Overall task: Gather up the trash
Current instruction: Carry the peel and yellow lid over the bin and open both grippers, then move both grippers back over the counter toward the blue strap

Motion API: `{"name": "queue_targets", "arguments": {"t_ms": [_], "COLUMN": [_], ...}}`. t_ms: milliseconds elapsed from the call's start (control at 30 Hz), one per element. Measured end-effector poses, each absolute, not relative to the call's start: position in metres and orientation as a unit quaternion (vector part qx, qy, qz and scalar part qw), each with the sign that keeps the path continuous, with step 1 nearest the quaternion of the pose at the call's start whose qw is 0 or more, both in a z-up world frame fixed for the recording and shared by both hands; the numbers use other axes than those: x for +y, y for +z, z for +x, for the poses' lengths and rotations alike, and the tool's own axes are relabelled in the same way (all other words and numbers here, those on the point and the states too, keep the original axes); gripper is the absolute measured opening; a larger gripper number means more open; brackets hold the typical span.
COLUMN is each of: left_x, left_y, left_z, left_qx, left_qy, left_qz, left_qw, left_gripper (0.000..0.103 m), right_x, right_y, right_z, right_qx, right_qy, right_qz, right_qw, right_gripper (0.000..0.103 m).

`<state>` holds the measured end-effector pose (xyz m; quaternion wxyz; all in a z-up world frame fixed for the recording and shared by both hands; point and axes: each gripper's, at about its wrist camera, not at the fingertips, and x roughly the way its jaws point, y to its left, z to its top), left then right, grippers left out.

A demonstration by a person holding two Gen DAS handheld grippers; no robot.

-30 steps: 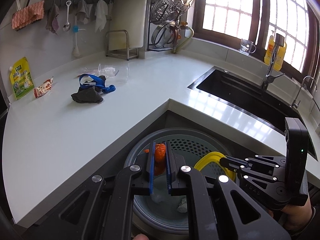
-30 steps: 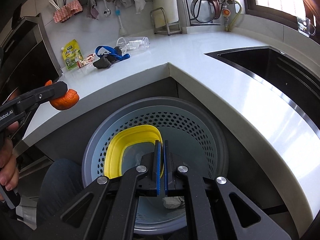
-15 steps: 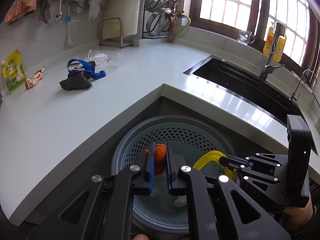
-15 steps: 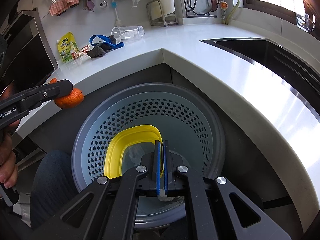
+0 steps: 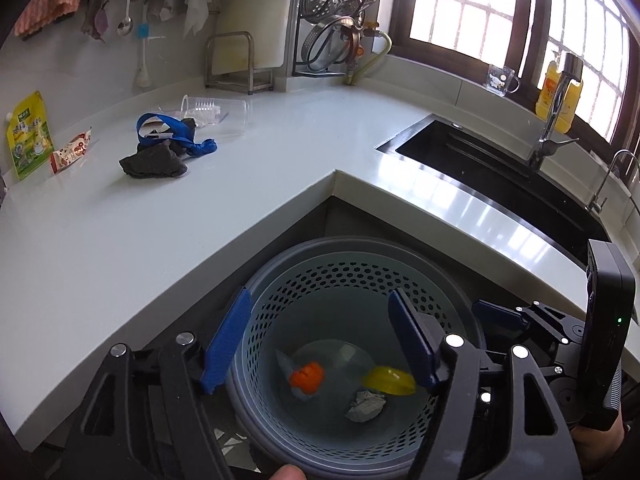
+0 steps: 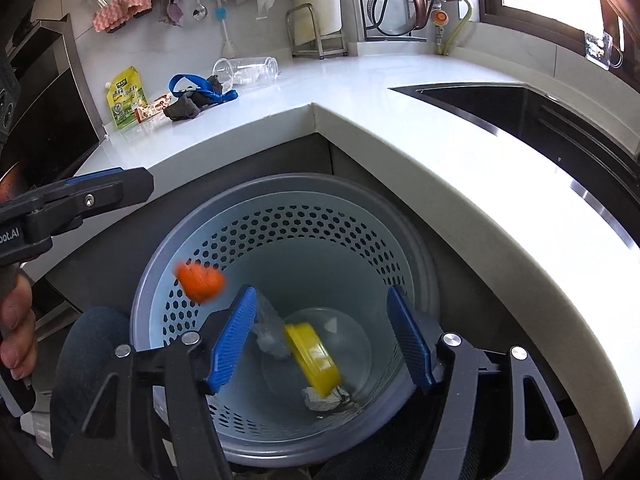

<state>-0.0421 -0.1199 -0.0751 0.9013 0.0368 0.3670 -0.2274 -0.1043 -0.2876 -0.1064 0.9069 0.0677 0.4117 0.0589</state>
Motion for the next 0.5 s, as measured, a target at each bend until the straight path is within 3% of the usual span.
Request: {"name": "queue_targets", "arguments": {"t_ms": [500], "left_x": [-0.100], "left_y": [-0.057], "left_z": [-0.041], "left_qx": [0.348], "left_qy": [-0.201], "left_qz": [0.020], "left_qw": [0.915], "left_gripper": [0.078], "right_x": [-0.282], "right_y": [-0.096], "right_z": [-0.099], "right_qx": [0.403], "right_qy": [0.067], "right_qz": [0.071], "right_qw": [0.910], "right_gripper": [0.065]}}
